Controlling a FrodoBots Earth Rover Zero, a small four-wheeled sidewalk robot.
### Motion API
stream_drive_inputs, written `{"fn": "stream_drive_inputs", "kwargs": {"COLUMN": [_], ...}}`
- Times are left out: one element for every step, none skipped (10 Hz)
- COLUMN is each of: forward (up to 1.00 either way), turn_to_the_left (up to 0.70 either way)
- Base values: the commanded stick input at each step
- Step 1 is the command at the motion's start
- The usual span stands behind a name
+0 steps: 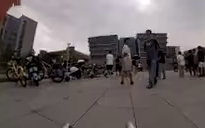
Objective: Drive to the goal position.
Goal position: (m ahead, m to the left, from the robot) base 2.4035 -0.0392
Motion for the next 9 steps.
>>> {"fn": "stream_drive_inputs", "kwargs": {"forward": [0.7, 0.7, 0.7, 0.7, 0.7, 0.7, 0.7, 0.7, 0.7], "turn_to_the_left": [0.0, 0.0, 0.0, 0.0, 0.0, 0.0, 0.0, 0.0, 0.0]}}
